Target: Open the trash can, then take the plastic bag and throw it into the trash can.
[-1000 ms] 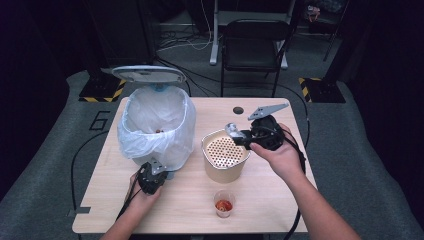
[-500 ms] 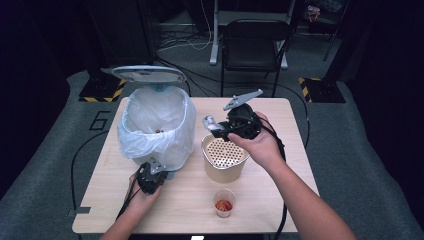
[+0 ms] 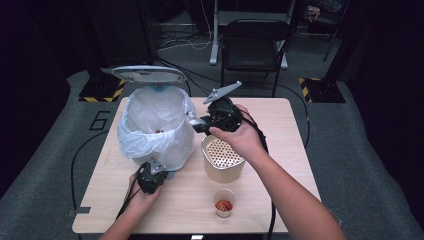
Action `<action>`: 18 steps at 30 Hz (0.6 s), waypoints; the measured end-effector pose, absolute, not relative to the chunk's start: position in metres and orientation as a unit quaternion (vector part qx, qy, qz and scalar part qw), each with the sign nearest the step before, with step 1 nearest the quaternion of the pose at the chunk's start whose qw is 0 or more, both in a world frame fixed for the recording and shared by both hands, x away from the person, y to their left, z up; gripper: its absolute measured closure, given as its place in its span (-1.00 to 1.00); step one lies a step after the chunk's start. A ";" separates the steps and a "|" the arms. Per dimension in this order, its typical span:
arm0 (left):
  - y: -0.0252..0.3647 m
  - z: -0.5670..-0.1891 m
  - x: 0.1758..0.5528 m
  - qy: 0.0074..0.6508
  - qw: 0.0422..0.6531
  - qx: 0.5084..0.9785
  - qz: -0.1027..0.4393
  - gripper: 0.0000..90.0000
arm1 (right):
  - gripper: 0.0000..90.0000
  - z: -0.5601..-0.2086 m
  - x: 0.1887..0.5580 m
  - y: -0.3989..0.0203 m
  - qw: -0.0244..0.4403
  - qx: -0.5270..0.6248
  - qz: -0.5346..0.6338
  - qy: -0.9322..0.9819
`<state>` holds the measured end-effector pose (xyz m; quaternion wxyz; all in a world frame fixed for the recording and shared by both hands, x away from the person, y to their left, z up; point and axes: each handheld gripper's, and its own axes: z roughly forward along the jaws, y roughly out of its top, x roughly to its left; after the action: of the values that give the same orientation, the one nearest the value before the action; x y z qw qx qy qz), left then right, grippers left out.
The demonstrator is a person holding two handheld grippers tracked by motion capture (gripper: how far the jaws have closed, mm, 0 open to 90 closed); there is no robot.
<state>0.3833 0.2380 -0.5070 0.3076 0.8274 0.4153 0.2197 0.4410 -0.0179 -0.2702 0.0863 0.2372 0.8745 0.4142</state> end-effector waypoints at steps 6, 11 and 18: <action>0.236 -0.508 0.381 0.427 0.313 0.821 0.213 1.00 | 0.47 -0.268 0.443 -0.005 0.084 0.228 0.412 0.878; 0.236 -0.508 0.381 0.422 0.307 0.826 0.213 1.00 | 0.47 -0.265 0.450 0.004 0.085 0.228 0.413 0.878; 0.237 -0.506 0.381 0.417 0.302 0.832 0.207 1.00 | 0.47 -0.263 0.456 0.015 0.093 0.229 0.421 0.873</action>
<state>0.3814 0.2372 -0.5064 0.3020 0.8320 0.4167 0.2073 0.4563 0.0153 -0.2627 0.0930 0.2293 0.8725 0.4212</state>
